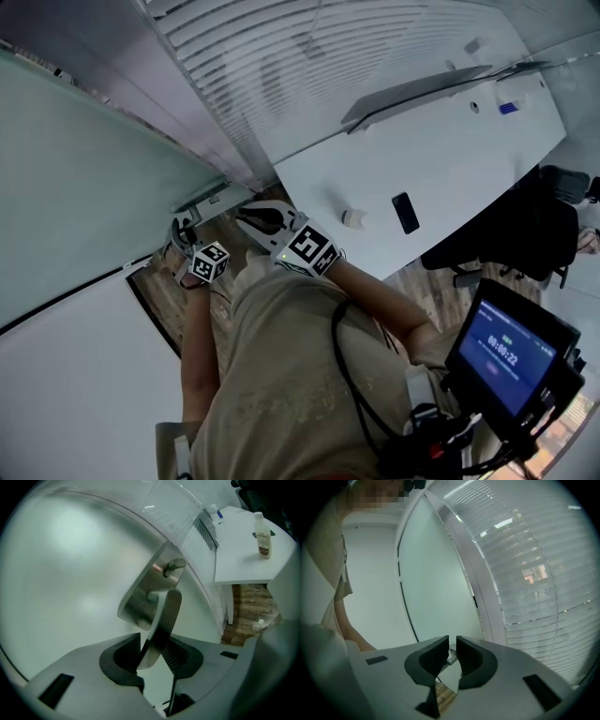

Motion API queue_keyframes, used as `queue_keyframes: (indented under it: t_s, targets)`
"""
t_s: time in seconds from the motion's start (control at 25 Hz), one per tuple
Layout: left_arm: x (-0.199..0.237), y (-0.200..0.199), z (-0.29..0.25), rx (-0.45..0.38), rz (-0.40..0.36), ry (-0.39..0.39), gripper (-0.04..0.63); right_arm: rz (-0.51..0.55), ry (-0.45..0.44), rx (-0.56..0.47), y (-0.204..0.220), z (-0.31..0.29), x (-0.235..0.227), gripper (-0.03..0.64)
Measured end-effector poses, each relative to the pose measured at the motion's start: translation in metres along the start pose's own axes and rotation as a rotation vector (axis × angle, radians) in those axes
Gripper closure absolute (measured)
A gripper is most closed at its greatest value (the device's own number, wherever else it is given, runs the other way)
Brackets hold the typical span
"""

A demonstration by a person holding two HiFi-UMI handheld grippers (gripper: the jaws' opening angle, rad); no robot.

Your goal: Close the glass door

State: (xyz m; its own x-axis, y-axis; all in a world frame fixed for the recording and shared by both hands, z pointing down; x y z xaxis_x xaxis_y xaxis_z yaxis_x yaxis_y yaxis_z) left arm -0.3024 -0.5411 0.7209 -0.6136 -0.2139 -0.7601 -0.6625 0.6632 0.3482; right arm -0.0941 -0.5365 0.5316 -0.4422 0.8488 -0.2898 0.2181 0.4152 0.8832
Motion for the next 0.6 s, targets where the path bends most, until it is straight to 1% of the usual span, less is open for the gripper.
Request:
queue_keyframes:
  t_s: [0.36, 0.6]
  targets:
    - [0.000, -0.002, -0.008, 0.005, 0.002, -0.013, 0.454, 0.008, 0.003, 0.005, 0.001, -0.002, -0.003, 0.572]
    - [0.010, -0.006, -0.016, -0.001, -0.011, -0.023, 0.457, 0.007, 0.009, 0.000, -0.006, -0.004, -0.006, 0.572]
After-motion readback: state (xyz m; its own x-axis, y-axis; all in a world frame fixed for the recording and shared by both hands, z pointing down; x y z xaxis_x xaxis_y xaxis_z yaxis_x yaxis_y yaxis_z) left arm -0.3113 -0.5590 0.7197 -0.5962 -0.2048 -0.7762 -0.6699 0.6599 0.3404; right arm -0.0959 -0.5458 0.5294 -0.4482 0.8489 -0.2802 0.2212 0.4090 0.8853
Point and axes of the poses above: the fingertips, and each gripper's own axes: z backward along the fingers, x to its left, y out of its underside, the point moved 3 cm from there along z, backward along the fingers, and after that the axes turned 8 degrees about x, right-handed, at the moved point
